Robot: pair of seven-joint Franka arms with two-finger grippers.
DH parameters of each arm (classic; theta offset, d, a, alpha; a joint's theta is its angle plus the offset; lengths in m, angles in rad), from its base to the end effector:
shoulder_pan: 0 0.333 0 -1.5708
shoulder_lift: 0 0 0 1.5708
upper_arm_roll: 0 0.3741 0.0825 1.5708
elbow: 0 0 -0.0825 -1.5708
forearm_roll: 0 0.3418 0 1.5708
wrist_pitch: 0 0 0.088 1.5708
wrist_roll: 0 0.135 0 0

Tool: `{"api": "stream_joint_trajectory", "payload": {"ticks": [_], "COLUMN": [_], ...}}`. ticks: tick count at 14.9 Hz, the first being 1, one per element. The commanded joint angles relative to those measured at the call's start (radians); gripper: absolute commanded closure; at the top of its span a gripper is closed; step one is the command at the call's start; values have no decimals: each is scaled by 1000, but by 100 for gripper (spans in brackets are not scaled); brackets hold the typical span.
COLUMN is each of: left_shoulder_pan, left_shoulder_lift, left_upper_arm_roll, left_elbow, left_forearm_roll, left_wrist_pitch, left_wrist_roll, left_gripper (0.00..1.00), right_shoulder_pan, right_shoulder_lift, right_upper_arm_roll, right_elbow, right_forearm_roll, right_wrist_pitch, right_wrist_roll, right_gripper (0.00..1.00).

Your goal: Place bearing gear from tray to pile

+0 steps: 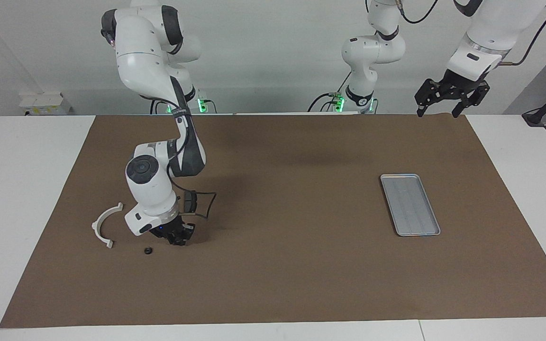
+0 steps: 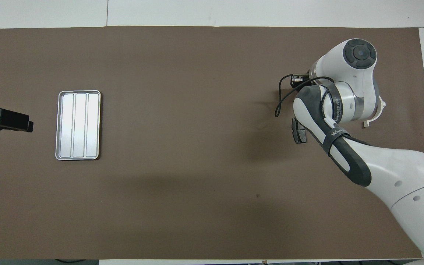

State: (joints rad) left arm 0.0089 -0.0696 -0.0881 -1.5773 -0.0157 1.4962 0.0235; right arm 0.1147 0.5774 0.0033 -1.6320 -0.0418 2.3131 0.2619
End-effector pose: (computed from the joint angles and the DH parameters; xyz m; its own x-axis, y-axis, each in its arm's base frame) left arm 0.4769 -0.0421 0.6797 0.9946 -0.1034 -0.0115 -0.1033 -0.9946 0.0098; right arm 0.6939 0.0802 0.3388 0.9873 -0.1167 0.1078 -0.1178 -0.9930 0.0040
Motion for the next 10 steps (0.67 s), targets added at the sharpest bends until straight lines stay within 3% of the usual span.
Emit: {"api": "stream_joint_trajectory", "payload": {"ticks": [1,5,6,7,10], "left_shoulder_pan": [-6,-6,-6,-6,-6], "left_shoulder_lift": [-38,-38,-38,-38,-38], "left_upper_arm_roll": [8,8,8,8,8], "left_elbow": [-44,-44,-44,-44,-44], "left_forearm_roll": [-13,-13,-13,-13,-13], "left_wrist_pitch": [10,10,10,10,10], "left_wrist_roll": [6,6,6,6,6], "left_gripper": [0,0,0,0,0], "right_shoulder_pan": [-30,-33,-33,-32,-27], "right_shoulder_lift": [4,1,-4,-11,-51], "right_upper_arm_roll": [15,15,15,15,15], "right_elbow": [-23,-20,-20,-22,-20], "right_forearm_roll": [8,8,8,8,8], "right_wrist_pitch": [46,29,26,23,-27], "right_wrist_roll": [-56,-53,-50,-49,-50], "right_gripper": [100,100,37,0,0]}}
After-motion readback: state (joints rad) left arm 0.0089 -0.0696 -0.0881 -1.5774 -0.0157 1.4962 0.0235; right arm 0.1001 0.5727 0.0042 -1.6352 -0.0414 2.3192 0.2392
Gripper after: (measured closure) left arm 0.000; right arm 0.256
